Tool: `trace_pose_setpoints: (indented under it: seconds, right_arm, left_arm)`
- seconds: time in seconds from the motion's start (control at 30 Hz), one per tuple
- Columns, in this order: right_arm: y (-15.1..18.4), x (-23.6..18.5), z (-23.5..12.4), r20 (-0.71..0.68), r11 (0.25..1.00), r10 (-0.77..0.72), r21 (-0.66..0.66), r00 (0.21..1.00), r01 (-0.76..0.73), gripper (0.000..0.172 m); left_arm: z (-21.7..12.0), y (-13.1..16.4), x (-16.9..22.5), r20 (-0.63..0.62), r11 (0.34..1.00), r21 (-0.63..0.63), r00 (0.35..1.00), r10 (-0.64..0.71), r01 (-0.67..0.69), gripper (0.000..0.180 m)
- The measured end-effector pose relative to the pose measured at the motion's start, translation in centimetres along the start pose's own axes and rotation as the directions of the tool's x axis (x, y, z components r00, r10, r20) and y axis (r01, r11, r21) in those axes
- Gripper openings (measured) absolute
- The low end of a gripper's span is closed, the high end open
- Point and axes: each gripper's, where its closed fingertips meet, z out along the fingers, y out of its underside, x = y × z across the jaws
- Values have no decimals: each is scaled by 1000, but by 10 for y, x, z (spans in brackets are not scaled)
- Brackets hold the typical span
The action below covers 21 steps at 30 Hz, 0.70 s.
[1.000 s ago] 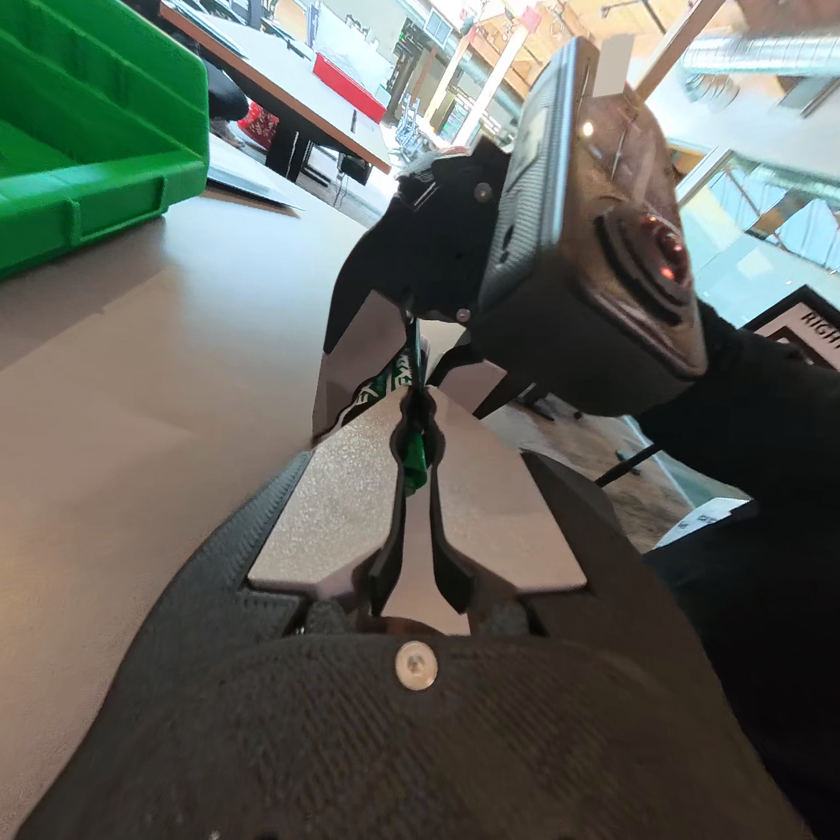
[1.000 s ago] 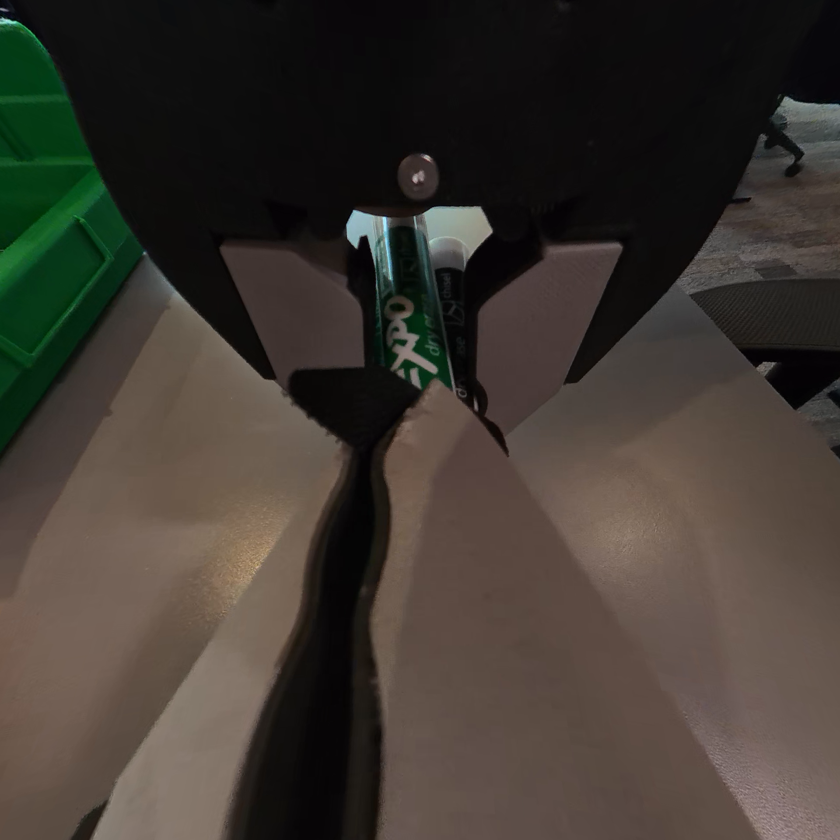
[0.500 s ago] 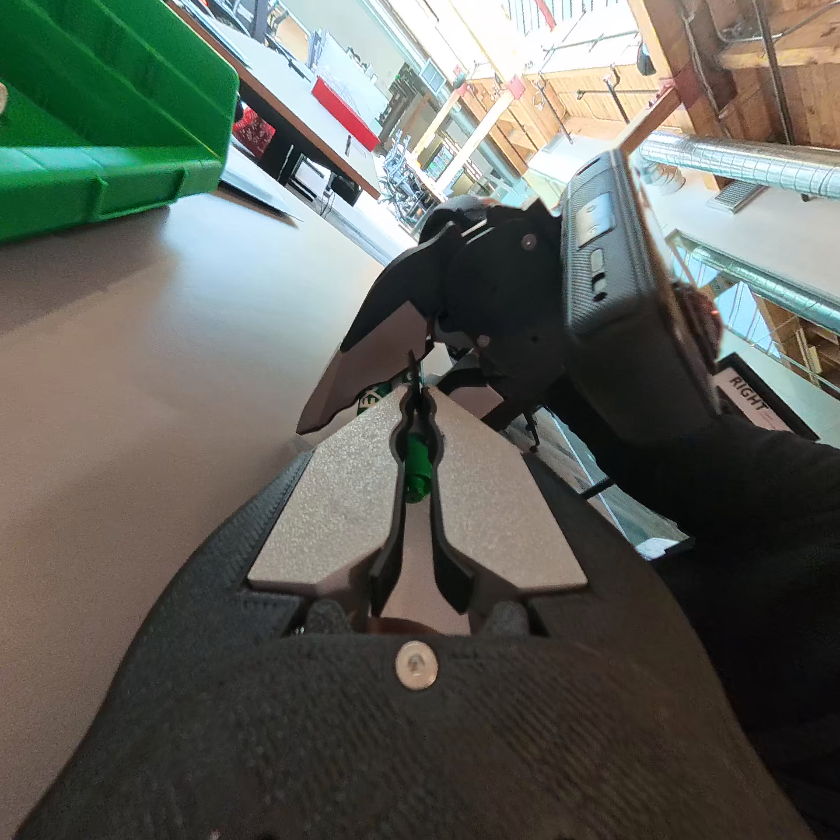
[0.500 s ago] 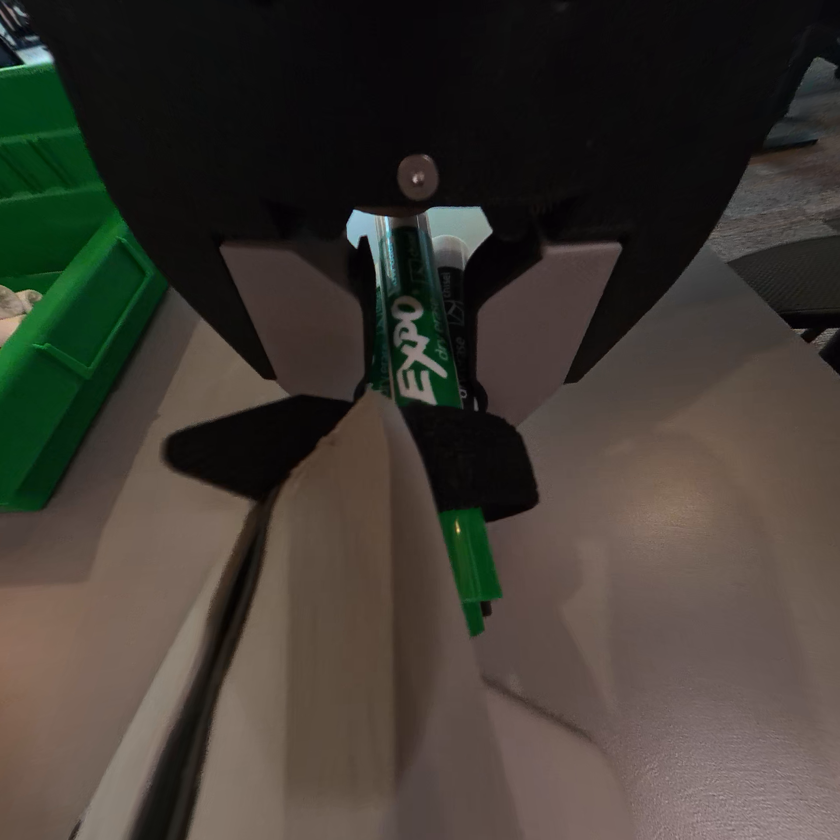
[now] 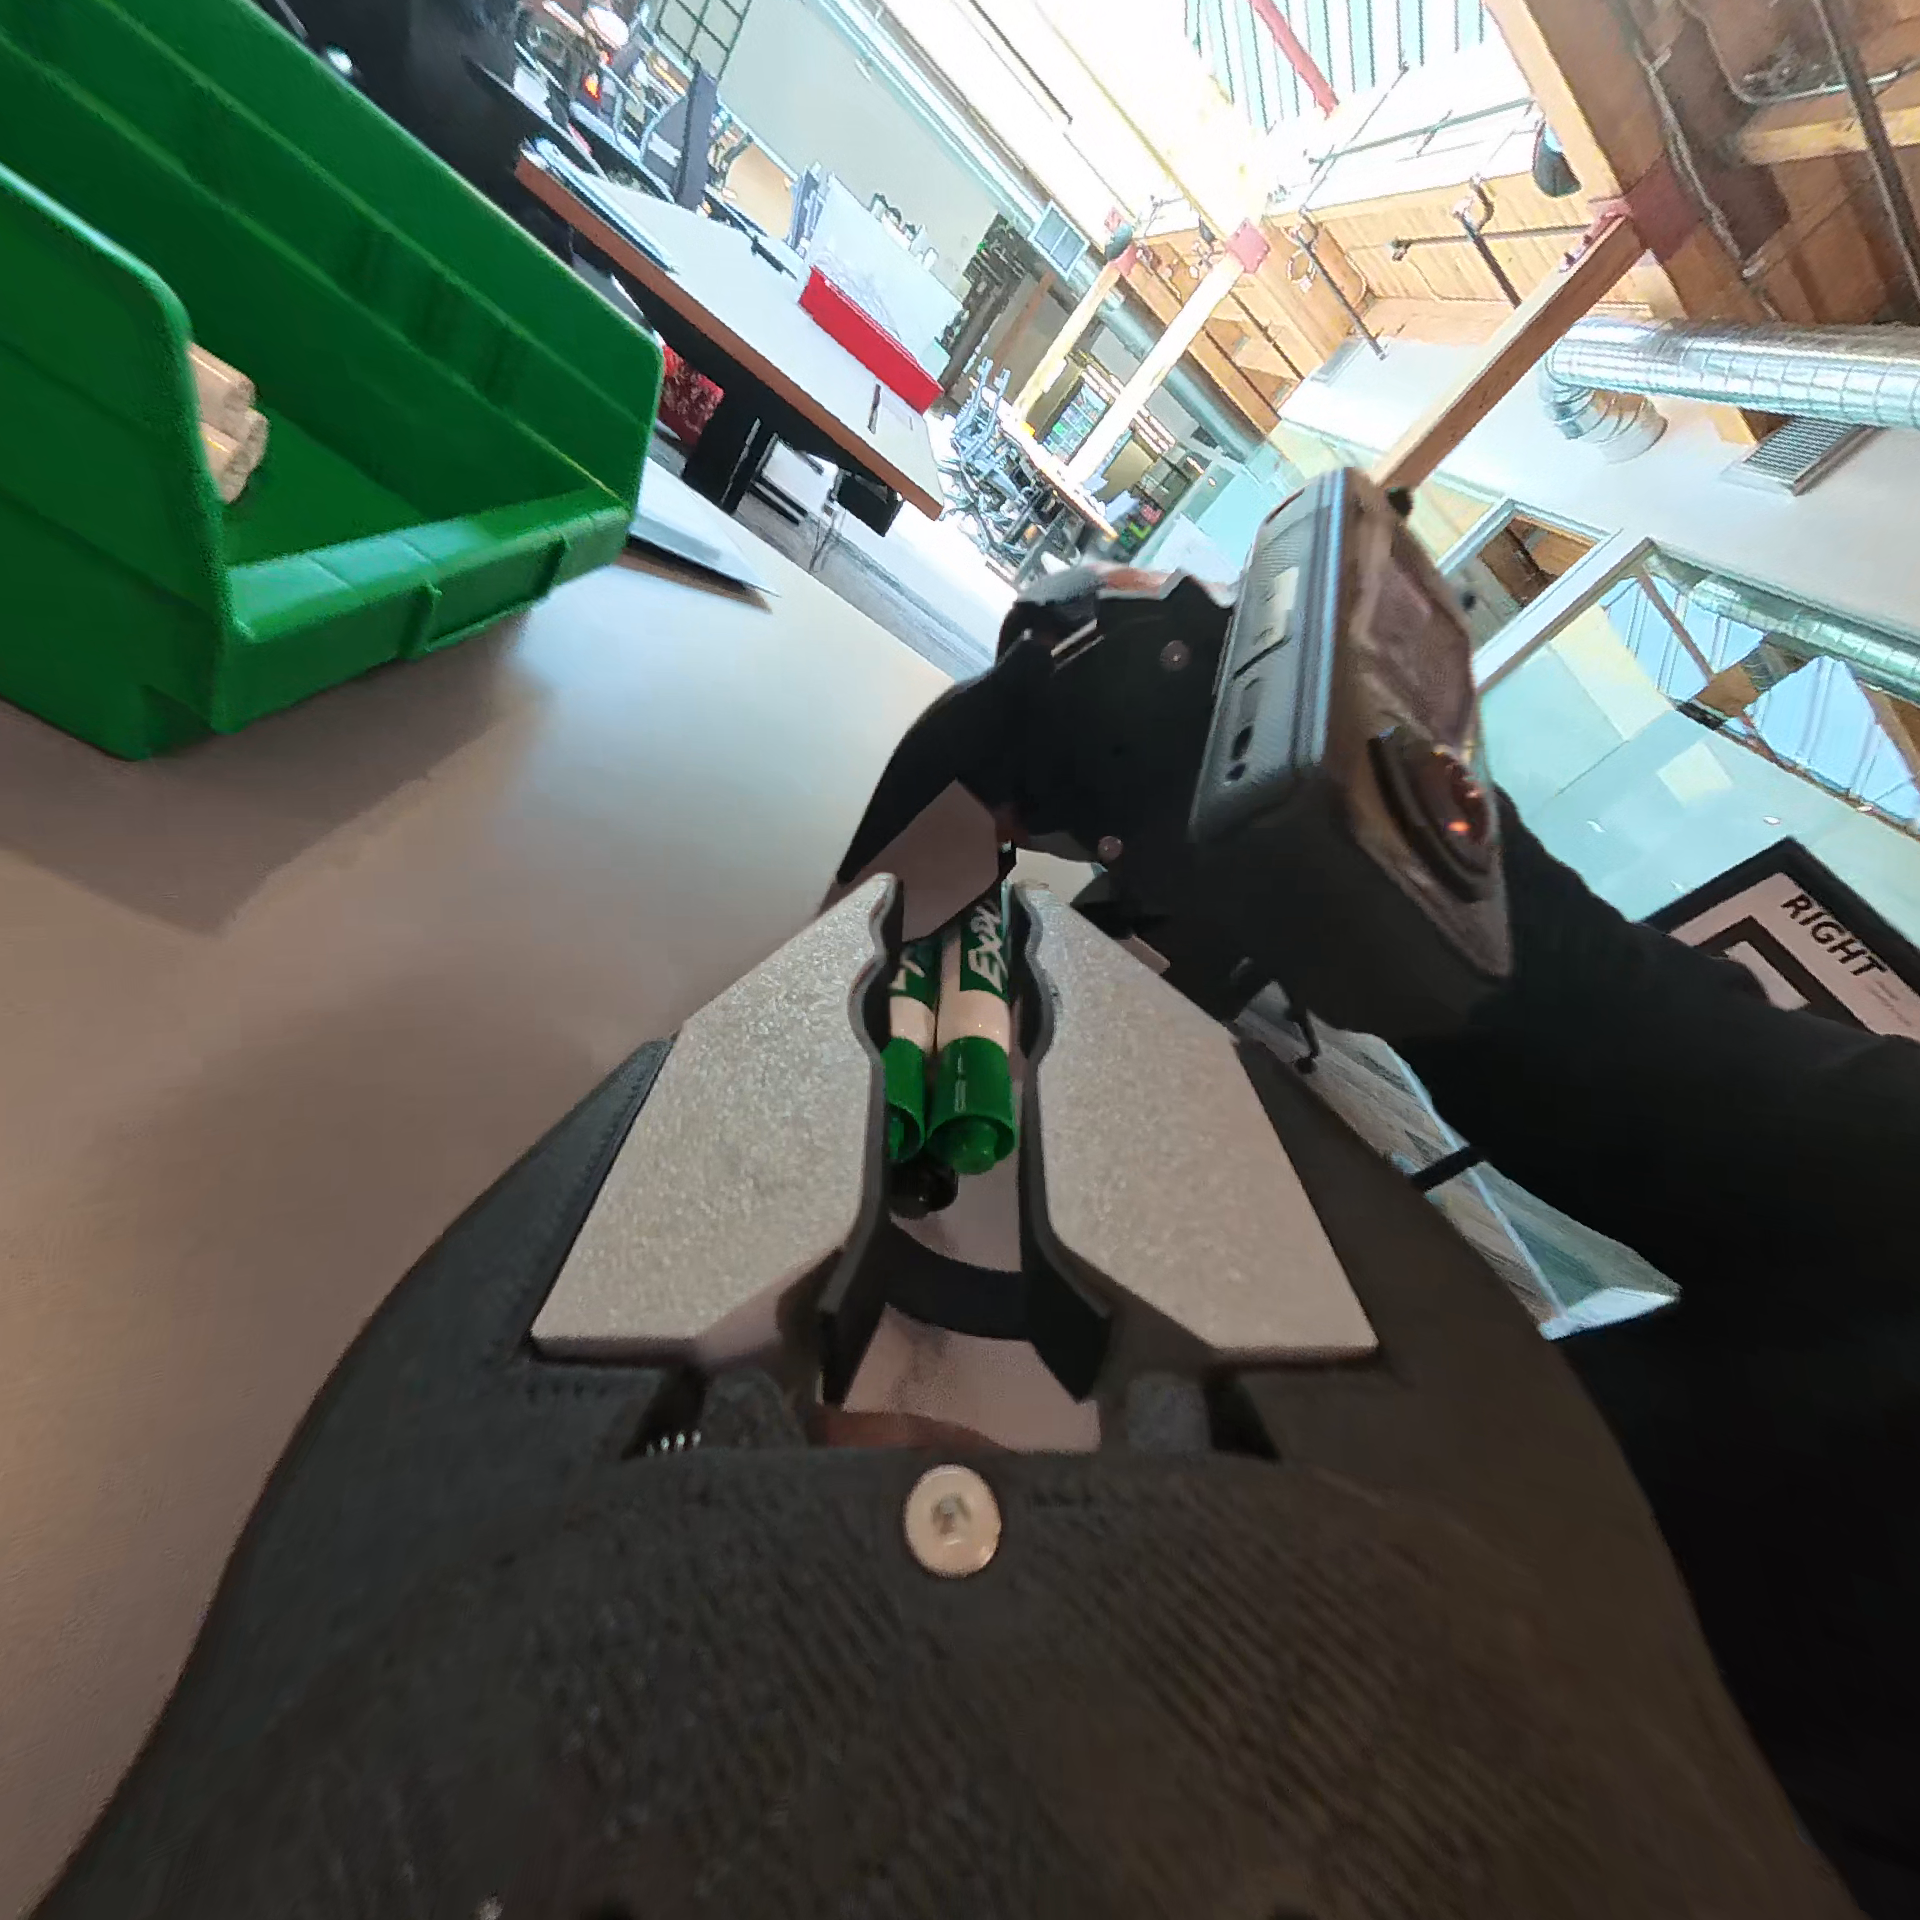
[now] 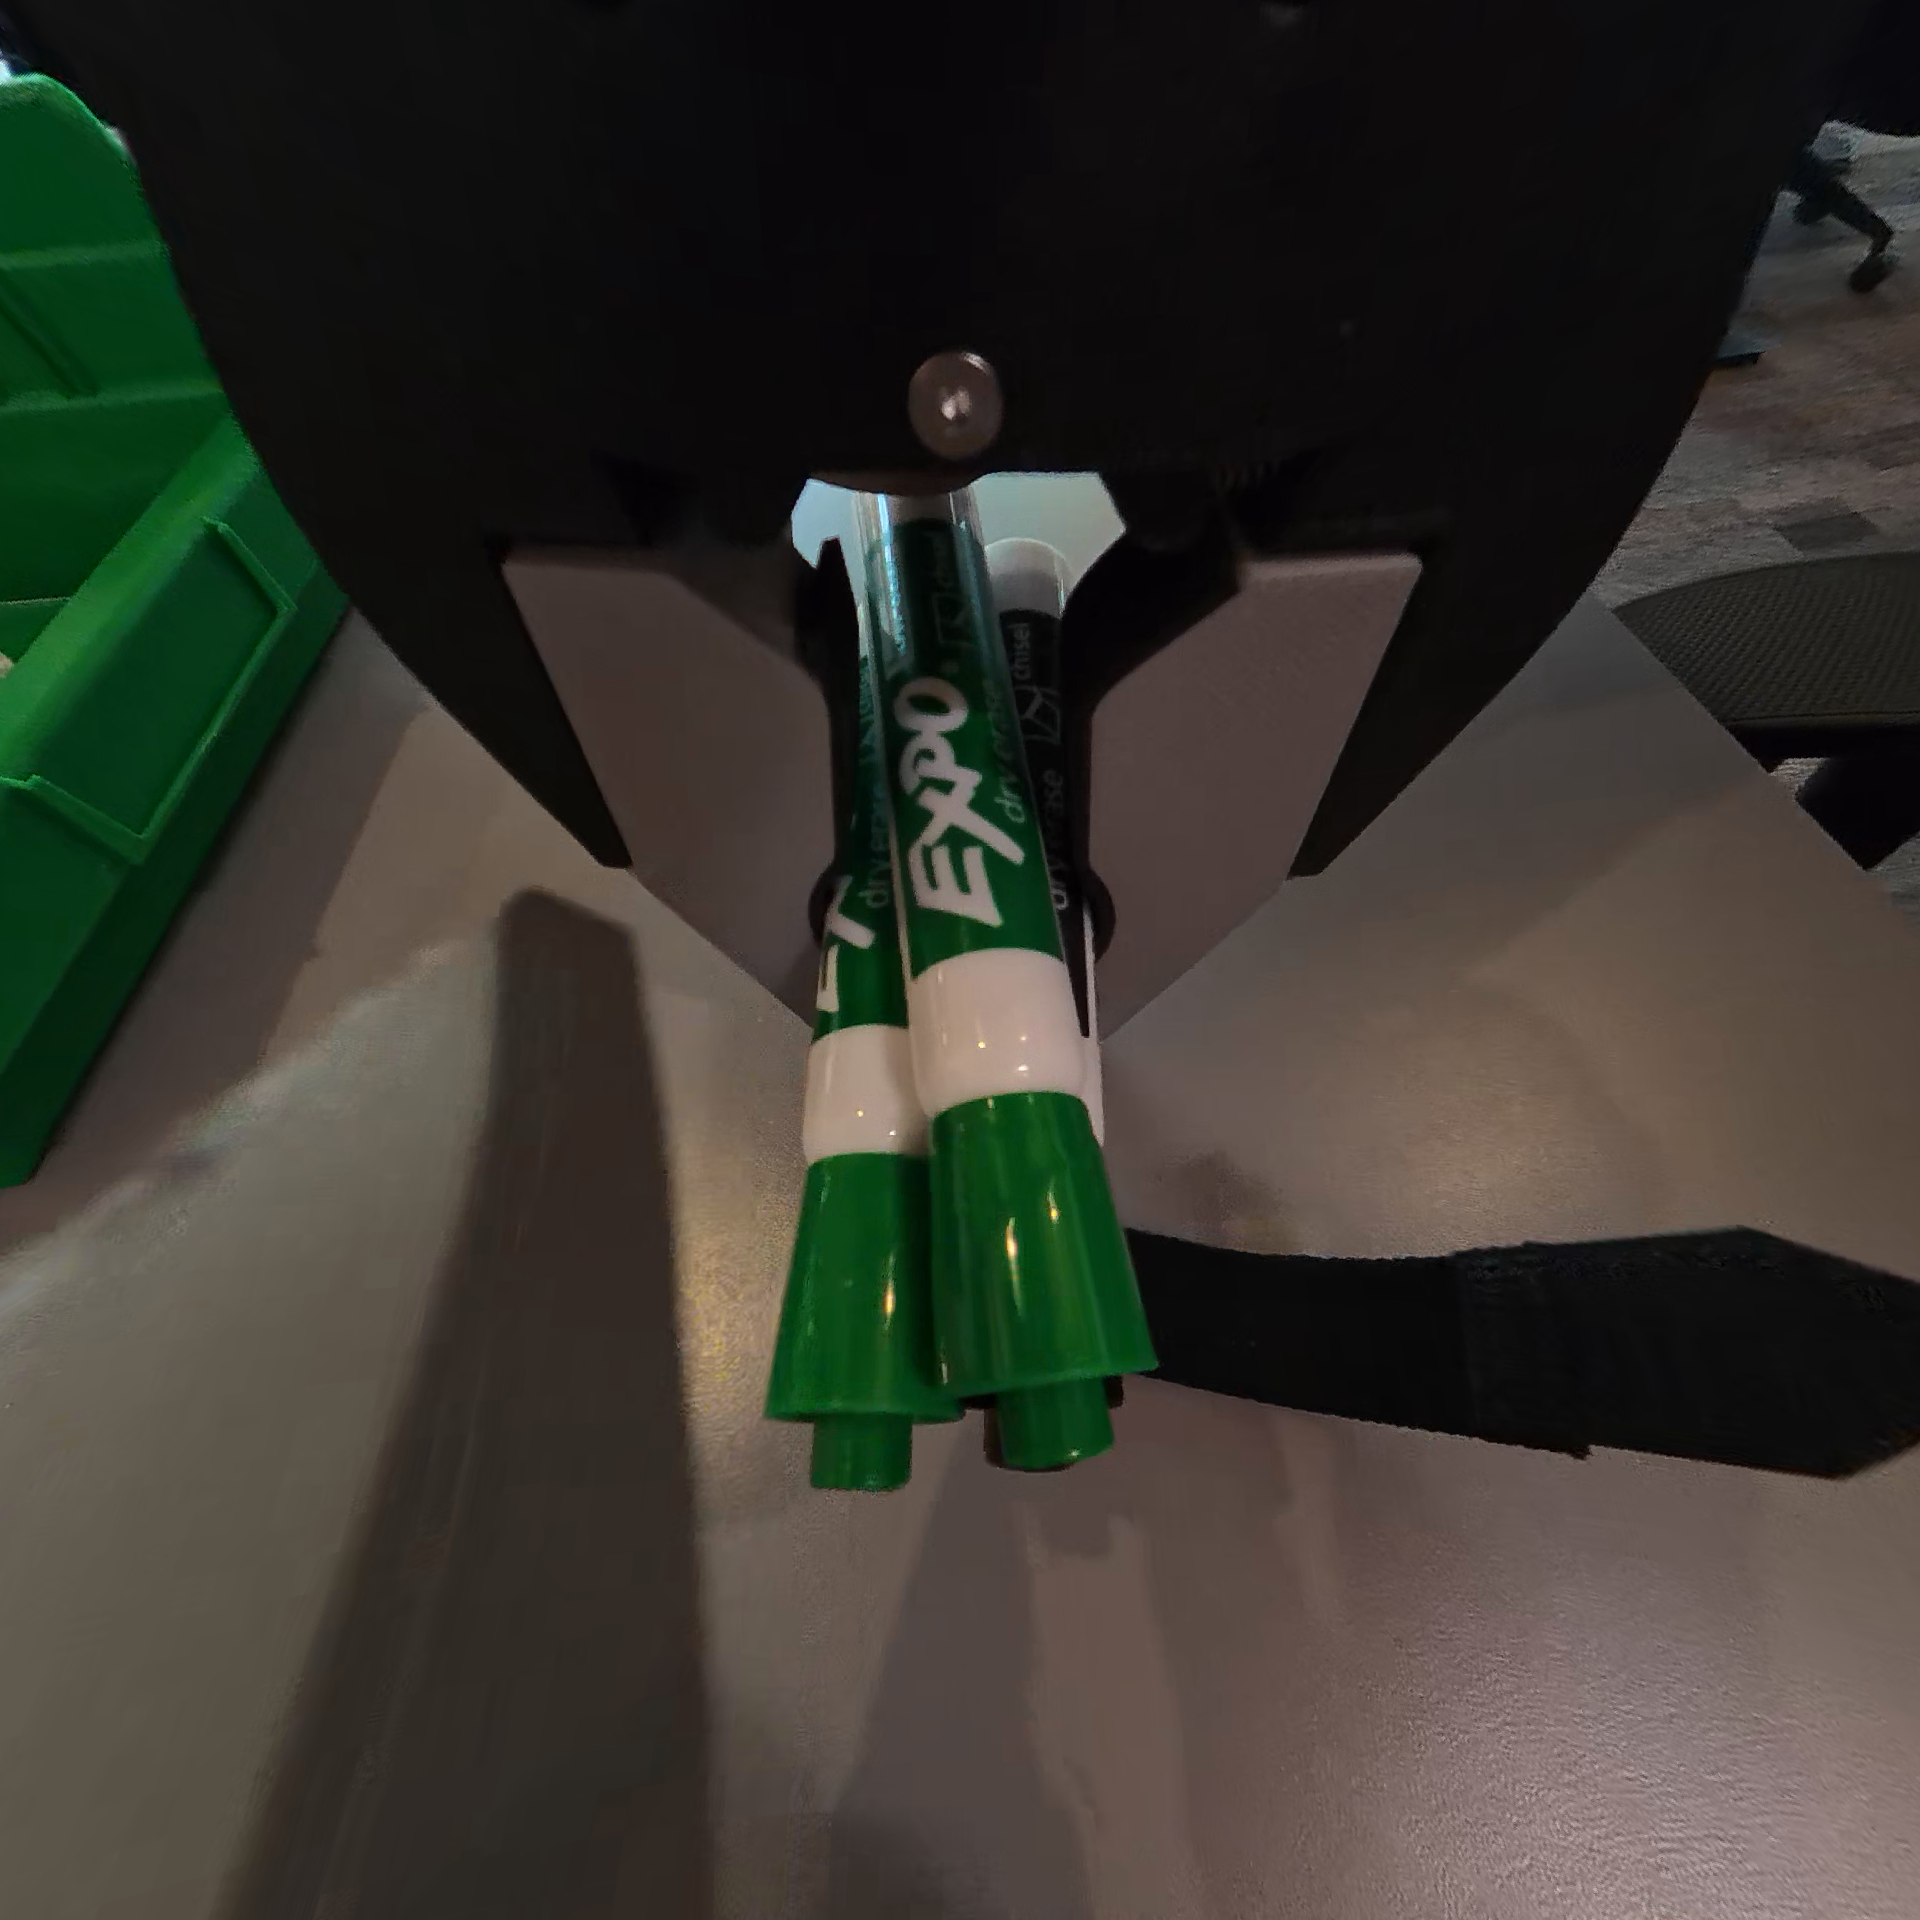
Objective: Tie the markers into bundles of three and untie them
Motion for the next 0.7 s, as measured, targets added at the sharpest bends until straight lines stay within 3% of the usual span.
trace_pose_setpoints:
  seconds: [0.1,0.17,0.23,0.3,0.4,0.43,0.53,0.7]
  right_arm:
    - [1,0,0,26,1000,20,1,999,-20,37]
    - [2,-1,1,49,999,37,-1,998,-37,36]
    - [5,-1,1,51,999,31,-9,998,-31,37]
    - [6,-2,0,62,999,36,-4,997,-36,37]
    - [6,-2,0,65,999,44,14,997,-45,37]
    - [6,-2,0,63,999,46,17,997,-47,36]
    - [11,-6,-1,66,999,47,11,997,-47,37]
    - [22,-10,-1,62,999,53,-8,997,-53,37]
  left_arm:
    - [-13,-9,-7,54,996,-24,995,82,-81,42]
    - [-21,0,-8,37,976,-125,982,183,-177,64]
    - [-30,31,-14,16,918,-307,963,269,-251,88]
    - [-36,65,-29,28,807,-480,913,407,-345,101]
    - [-32,88,-35,19,672,-575,813,581,-467,103]
    - [-27,88,-32,19,658,-571,793,609,-491,103]
    - [-14,88,-15,0,685,-516,799,601,-515,105]
    - [-8,108,-17,21,647,-605,803,595,-464,107]
